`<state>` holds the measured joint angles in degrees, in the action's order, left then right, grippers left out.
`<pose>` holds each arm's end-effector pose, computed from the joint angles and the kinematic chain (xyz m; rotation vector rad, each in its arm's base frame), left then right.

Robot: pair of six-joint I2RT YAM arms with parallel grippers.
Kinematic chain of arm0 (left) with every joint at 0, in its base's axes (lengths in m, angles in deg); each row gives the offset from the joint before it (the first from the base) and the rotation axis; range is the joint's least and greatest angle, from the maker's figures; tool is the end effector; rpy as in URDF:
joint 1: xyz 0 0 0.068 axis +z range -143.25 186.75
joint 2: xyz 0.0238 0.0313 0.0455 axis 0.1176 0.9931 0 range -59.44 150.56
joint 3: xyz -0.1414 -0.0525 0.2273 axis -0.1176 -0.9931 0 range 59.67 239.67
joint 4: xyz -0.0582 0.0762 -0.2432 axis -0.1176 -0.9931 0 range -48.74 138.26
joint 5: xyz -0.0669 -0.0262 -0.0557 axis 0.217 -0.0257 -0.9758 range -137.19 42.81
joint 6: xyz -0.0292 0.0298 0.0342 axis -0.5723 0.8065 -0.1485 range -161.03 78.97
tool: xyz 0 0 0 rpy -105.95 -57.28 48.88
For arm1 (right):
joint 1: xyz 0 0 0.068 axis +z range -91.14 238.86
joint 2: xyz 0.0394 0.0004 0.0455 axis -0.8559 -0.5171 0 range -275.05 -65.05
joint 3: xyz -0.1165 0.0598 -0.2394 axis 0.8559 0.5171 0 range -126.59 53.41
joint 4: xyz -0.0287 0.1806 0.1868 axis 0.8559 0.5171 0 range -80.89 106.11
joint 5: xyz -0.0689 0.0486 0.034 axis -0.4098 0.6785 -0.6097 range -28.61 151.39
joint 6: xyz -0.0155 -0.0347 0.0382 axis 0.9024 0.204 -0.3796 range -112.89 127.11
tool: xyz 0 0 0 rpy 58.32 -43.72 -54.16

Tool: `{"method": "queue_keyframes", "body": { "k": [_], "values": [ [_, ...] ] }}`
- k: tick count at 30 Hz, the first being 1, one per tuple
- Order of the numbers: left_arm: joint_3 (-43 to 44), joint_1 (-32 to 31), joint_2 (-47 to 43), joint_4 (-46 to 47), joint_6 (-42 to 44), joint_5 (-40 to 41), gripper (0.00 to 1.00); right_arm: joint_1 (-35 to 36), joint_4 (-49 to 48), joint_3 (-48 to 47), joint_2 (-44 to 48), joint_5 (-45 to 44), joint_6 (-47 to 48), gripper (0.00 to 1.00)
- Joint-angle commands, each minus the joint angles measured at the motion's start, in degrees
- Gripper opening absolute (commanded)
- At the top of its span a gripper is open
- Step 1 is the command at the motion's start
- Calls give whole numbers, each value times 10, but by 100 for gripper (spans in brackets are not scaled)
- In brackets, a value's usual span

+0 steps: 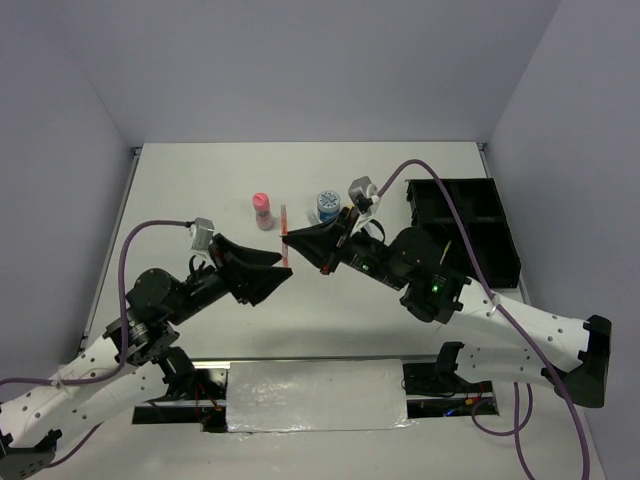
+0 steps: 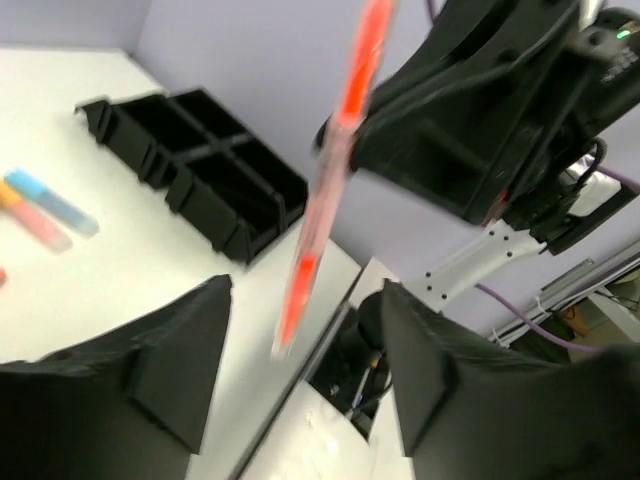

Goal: Sort the stationery into containers
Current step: Close the pen cap on the pen.

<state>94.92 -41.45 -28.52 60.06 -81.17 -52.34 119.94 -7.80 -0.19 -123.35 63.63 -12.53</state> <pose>0.0899 -0.1053 0.3579 0.1844 1.4092 -1.3605 0.1135 0.2086 0.4010 -0.5514 1.3572 1.1972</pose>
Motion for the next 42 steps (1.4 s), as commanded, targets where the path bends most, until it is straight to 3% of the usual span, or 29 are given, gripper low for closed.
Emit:
{"method": "queue_keyframes", "body": {
  "k": [1,5,6,7,14,19,26,30,31,34,42],
  "values": [
    [43,-4,-19,-65,11,-15,76,-3,-77,9,19,-35,3,0],
    [71,-3,-30,-98,29,-15,85,-3,-60,6,17,-35,10,0],
    [81,-4,-31,-106,32,-14,96,-4,-50,3,17,-33,16,0],
    [85,-4,-36,-116,43,-13,99,-3,-44,-1,15,-25,20,0],
    [120,-3,-57,-157,104,30,99,-3,35,-3,20,49,29,0],
    [143,-4,-17,-142,138,49,99,0,35,23,23,90,19,0],
    [182,-3,61,-124,143,81,99,4,42,25,21,108,24,0],
    [185,-3,79,-118,138,60,92,5,43,26,21,99,26,0],
    [183,-3,81,-107,137,56,86,6,41,28,22,96,26,0],
    [165,-3,82,-100,130,56,83,5,46,28,26,88,28,0],
    [161,-3,62,-90,129,48,83,5,52,22,12,84,27,0]
  ]
}}
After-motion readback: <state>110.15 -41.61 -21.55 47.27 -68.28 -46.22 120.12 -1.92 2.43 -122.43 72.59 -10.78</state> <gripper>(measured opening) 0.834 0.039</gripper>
